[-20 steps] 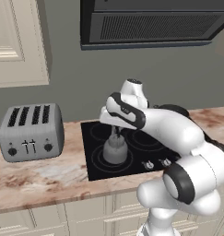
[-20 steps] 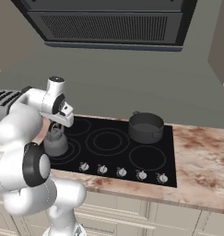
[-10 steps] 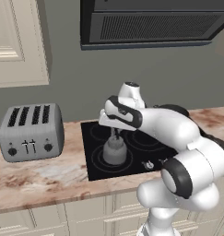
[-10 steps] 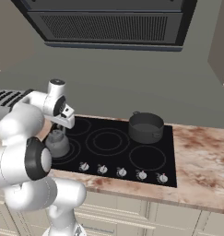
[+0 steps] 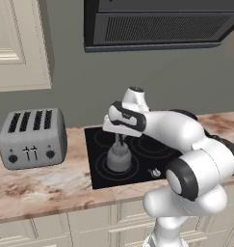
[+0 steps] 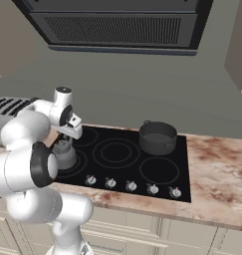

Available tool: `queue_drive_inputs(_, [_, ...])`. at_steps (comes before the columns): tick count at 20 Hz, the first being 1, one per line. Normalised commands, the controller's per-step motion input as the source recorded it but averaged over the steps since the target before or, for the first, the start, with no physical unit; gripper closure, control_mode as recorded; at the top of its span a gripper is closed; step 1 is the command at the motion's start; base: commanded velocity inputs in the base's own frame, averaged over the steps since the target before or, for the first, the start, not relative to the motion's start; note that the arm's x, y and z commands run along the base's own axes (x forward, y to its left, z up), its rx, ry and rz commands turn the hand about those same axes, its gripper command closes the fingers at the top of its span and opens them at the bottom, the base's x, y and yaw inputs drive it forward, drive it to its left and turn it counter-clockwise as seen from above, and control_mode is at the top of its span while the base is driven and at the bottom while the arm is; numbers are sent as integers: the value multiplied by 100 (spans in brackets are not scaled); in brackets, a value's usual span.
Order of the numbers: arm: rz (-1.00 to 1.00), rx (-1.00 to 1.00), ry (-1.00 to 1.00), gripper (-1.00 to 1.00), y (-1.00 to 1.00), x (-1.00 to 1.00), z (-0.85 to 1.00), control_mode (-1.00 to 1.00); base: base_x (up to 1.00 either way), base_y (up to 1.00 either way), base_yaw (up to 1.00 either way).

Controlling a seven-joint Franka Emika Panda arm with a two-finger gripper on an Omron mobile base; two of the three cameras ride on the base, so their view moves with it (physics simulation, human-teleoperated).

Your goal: Pick the kettle from the counter and place it on a stove burner. Then turn the burner on.

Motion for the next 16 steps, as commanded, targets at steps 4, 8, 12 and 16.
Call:
queue_drive_inputs(4, [0, -3, 0, 100, 1, 15, -17, -100, 0, 0, 0])
queue_drive_inputs(8, [0, -4, 0, 100, 3, 16, -22, -100, 0, 0, 0])
queue_drive_inputs(12, [-1, -2, 0, 100, 10, 14, -16, -100, 0, 0, 0])
queue_drive_inputs(16, [-2, -1, 0, 100, 17, 14, -11, -100, 0, 0, 0])
